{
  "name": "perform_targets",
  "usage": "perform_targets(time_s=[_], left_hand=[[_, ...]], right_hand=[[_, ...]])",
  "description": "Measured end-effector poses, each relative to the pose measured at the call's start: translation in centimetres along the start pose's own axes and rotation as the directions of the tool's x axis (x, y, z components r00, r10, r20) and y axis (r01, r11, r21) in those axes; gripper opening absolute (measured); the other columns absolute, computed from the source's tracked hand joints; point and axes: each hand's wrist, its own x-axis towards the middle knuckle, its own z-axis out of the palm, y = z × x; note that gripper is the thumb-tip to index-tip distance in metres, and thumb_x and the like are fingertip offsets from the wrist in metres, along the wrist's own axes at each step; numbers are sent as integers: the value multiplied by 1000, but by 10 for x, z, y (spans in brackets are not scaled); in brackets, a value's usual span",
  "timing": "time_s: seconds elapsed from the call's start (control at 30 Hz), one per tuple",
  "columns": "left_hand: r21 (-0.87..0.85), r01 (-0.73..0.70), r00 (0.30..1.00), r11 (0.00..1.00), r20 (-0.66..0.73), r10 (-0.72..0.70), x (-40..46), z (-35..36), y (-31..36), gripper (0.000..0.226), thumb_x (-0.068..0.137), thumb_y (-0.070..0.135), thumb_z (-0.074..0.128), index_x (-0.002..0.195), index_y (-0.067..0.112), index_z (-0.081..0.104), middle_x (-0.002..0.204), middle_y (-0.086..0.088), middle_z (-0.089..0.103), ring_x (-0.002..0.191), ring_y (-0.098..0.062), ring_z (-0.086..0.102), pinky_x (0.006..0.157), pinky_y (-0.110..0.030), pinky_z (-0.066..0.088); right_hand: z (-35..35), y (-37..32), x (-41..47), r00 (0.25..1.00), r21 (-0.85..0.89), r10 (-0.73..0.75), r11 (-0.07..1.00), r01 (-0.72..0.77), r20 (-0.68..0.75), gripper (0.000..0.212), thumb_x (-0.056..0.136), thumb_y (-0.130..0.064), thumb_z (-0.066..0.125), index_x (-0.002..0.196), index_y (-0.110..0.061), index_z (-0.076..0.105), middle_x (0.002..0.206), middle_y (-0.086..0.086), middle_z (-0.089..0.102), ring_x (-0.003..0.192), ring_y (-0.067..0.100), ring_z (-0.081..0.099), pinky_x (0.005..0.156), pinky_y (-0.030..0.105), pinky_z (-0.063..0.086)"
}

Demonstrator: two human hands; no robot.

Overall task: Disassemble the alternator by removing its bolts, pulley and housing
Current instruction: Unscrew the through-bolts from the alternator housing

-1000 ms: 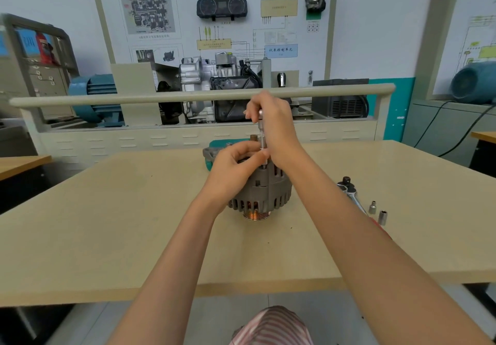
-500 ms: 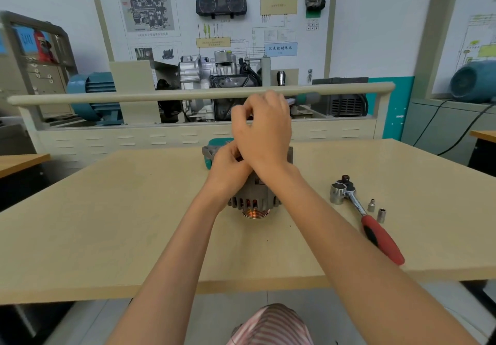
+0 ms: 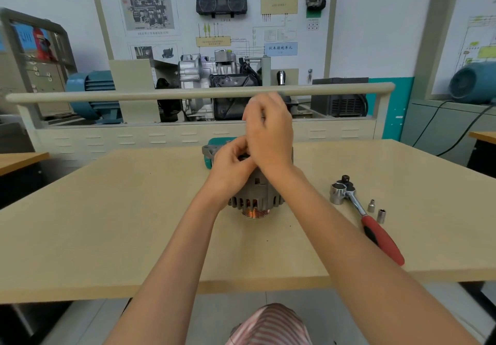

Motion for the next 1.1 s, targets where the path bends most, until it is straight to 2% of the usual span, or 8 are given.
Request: perform_targets(time_s=[0.07, 0.13, 0.27, 0.5, 0.63, 0.77, 0.97, 1.1], left_hand=[[-17, 11, 1000, 1000, -14, -11, 0, 0, 0, 25, 87, 3, 56, 78, 26, 60, 62, 20, 65, 63, 9, 59, 52, -7, 42], [-21, 20, 1000, 1000, -18, -21, -1, 0, 0, 27, 87, 3, 56, 76, 28, 59, 59, 22, 63, 60, 11, 58, 49, -5, 40], [-21, 17, 1000, 1000, 20, -17, -1, -2, 4, 22, 88, 6, 56, 79, 26, 61, 64, 21, 65, 62, 10, 58, 52, -5, 40], [-50, 50, 998, 997, 36, -48, -1, -5, 4, 7, 90, 20, 61, 94, 21, 66, 79, 9, 70, 74, 1, 64, 63, -11, 46], [-46, 17, 999, 999, 28, -15, -2, -4, 3, 19, 89, 6, 58, 83, 23, 63, 67, 16, 67, 65, 6, 60, 56, -9, 43], [-60, 14, 1000, 998, 3, -14, -2, -3, 2, 26, 87, 1, 55, 78, 24, 60, 61, 22, 65, 60, 10, 59, 49, -5, 40], [-47, 17, 1000, 999, 21, -16, -3, -2, 7, 21, 88, 5, 56, 84, 25, 62, 66, 21, 66, 64, 10, 59, 53, -5, 41], [-53, 60, 998, 997, 32, -59, -2, -2, 6, 11, 90, 18, 60, 98, 22, 67, 89, 4, 72, 88, -9, 66, 75, -23, 50]], right_hand=[[2, 1, -4, 990, -338, -123, 936, 93, -68, 19, 86, -17, 48, 76, -6, 60, 81, 5, 54, 80, 18, 47, 78, 32, 43], [3, -2, -3, 989, -376, -125, 922, 87, -78, 19, 85, -18, 49, 74, -6, 59, 78, 3, 51, 81, 18, 44, 84, 37, 41], [2, -10, 9, 994, 6, 104, 995, -104, 41, 39, 87, -15, 48, 50, -13, 38, 59, -3, 39, 68, 15, 40, 62, 29, 32], [-7, -6, 22, 898, 518, 341, 734, -439, 278, 49, 94, -10, 36, 45, -10, 44, 54, 3, 51, 63, 11, 57, 63, 9, 44], [0, -3, 2, 996, 43, 80, 996, -82, 43, 27, 90, -9, 46, 64, -6, 53, 73, 2, 50, 73, 15, 48, 64, 22, 40], [2, -2, -7, 986, -443, -142, 892, 87, -92, 18, 83, -20, 49, 78, -6, 59, 80, 3, 48, 83, 17, 43, 93, 42, 42], [1, -9, 9, 994, 24, 90, 996, -91, 66, 42, 87, -11, 48, 49, -18, 33, 58, -8, 34, 64, 11, 37, 56, 23, 27], [-5, -9, 21, 919, 409, 300, 828, -384, 254, 44, 89, -7, 41, 46, -12, 37, 52, 4, 41, 65, 20, 45, 63, 22, 40]])
